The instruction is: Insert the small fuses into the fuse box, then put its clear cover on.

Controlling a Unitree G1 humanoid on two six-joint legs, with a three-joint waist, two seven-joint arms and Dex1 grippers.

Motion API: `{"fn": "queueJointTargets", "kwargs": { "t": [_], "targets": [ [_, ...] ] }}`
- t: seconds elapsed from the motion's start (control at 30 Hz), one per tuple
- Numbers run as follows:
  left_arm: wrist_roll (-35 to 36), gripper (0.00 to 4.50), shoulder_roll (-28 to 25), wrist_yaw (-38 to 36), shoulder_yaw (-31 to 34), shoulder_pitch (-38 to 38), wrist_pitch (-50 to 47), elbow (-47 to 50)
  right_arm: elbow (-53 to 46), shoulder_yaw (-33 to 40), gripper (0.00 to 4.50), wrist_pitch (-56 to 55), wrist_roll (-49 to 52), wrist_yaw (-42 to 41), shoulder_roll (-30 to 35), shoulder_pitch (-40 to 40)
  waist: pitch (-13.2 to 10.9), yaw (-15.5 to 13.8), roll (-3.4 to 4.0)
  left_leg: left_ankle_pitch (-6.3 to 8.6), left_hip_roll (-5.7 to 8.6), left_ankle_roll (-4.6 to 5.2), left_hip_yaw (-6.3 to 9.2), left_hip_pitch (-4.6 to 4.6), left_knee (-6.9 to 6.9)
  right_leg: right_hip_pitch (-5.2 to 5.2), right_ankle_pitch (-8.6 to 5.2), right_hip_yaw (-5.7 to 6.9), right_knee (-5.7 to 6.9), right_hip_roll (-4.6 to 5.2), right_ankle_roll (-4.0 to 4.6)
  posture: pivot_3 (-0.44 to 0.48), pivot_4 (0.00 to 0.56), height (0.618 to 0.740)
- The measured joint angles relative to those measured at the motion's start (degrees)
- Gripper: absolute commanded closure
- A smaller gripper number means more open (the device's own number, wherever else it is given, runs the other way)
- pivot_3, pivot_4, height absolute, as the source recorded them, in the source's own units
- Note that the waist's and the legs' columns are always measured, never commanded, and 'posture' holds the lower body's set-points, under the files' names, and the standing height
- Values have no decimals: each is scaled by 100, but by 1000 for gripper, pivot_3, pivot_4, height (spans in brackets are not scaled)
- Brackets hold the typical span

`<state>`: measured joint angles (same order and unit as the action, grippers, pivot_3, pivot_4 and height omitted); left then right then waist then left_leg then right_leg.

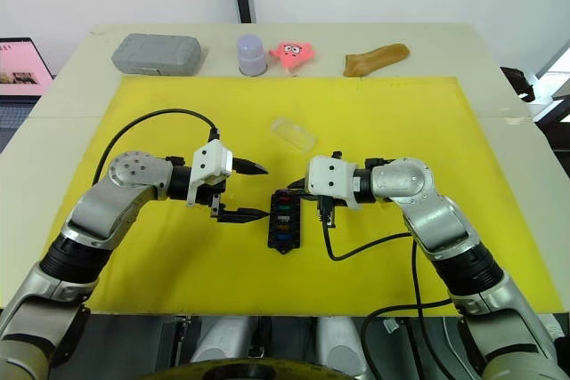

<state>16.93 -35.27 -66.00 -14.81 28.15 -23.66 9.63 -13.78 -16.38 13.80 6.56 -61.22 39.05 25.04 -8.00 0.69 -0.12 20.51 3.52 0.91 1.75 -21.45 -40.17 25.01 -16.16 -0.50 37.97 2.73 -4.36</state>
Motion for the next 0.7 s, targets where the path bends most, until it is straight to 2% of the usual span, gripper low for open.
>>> {"fn": "queueJointTargets", "kwargs": {
  "t": [0.1, 0.23, 0.43, 0.53, 0.67, 0.7],
  "targets": [
    [-3, 0, -1, -5, 0, 0, 45, -3, -65, 30, 3478, 172, 103, 5, 0, -24, 0, 0, 0, 0, 0, 0, 0, 0, 0, 0, 0, 0, 0, 0, 0, 0, 150, 740],
    [-12, 0, -5, -27, 0, 0, 77, -73, -370, 308, 1562, 549, 497, -43, 34, -16, 0, -3, 0, 0, 0, 0, 0, -1, 0, 0, 0, 0, 0, 0, 0, 0, 150, 740],
    [-12, 0, -11, -75, 2, 0, 158, -93, -716, 829, 1562, 1514, 1411, 14, -16, 101, 0, -3, 0, 0, 0, 0, 0, 0, 0, 0, 0, 0, 0, 0, 0, 0, 150, 740],
    [-14, 0, -7, -99, 1, 0, 177, -93, -563, 849, 2437, 1765, 1540, 194, -227, 100, 0, 2, 0, 0, 0, 0, 0, -1, 0, 0, 0, -1, 1, 0, 0, 0, 150, 740],
    [-17, 0, 3, -99, 0, 0, 183, -94, -338, 824, 4428, 1839, 1569, 349, -433, 92, 0, 1, 0, 0, 0, 0, 0, -1, 0, 1, 0, 0, 1, 0, 0, 0, 150, 740],
    [-17, 0, 6, -99, 0, 1, 183, -94, -311, 791, 4476, 1830, 1562, 371, -460, 83, 0, 2, 0, 0, 0, 0, 0, -1, 0, 1, 0, 0, 1, 0, 0, 0, 150, 740]
  ]
}}
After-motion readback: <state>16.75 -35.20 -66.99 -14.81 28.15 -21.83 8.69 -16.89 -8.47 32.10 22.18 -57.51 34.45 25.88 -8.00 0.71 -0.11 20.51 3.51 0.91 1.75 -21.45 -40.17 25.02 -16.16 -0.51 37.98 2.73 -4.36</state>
